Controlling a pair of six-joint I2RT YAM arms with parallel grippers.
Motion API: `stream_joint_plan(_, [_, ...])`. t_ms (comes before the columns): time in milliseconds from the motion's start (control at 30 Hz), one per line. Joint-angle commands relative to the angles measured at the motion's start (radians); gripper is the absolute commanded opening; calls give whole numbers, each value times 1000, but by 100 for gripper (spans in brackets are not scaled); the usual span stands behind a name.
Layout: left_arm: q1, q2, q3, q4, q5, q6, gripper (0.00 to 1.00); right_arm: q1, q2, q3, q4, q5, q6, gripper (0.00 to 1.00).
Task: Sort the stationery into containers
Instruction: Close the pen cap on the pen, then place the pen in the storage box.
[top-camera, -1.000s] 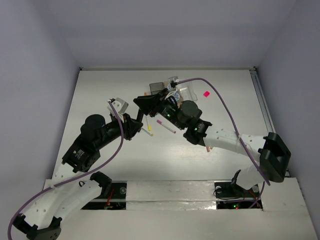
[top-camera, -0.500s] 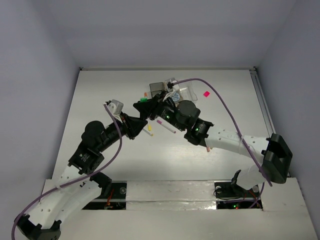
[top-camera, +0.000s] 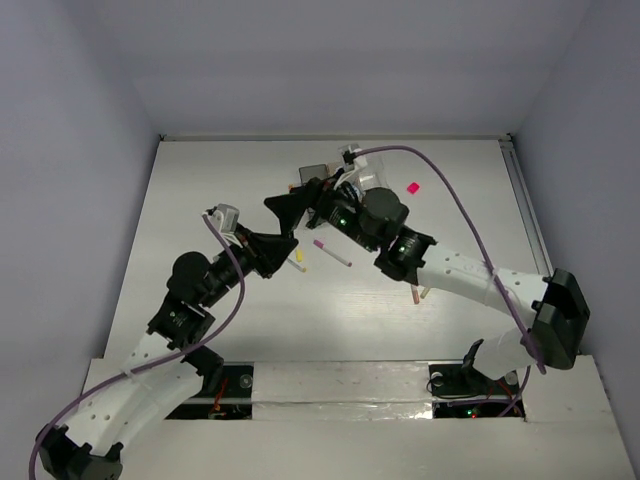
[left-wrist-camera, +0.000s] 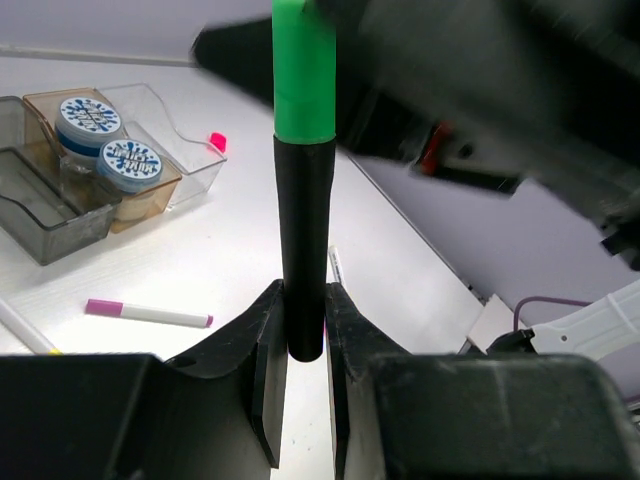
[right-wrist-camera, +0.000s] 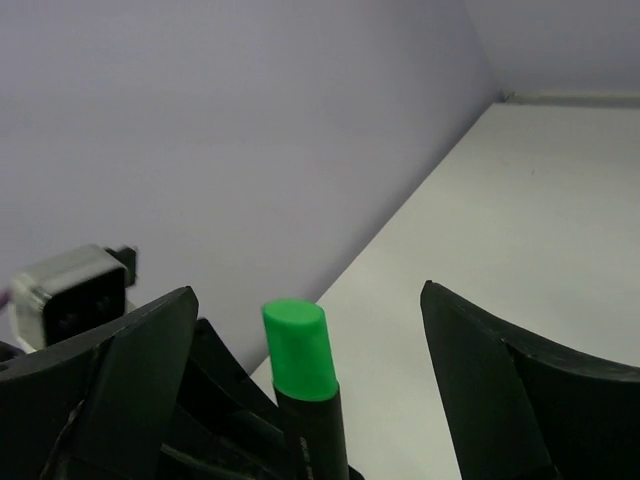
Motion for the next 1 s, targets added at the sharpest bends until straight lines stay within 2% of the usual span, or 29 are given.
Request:
stream_joint_plan(0, [-2,16,-27,117,-7,-40,0,-21,-93,87,14,13,-34,100])
stream_joint_plan(167, [-2,74,-39,209,-27,-66,0,-68,-194,2,-42,72,-78,100])
stream_joint_plan(300, [-2,161,-18,222,-135,-84,0,-102,-306,-115,-84,107,-73,100])
stream_joint_plan(600, [-2,586,171,242,-361,-149,0,-125,-482,-325,-291,188,-61,100])
stream_joint_plan(767, [7,813,295,220,-340,-137,0,-125,-573,-472,-318,182,-27,100])
stream_joint_plan(967, [16,994,445,168,-312,-140,0,-125,-644,-514,-376,237,-42,100])
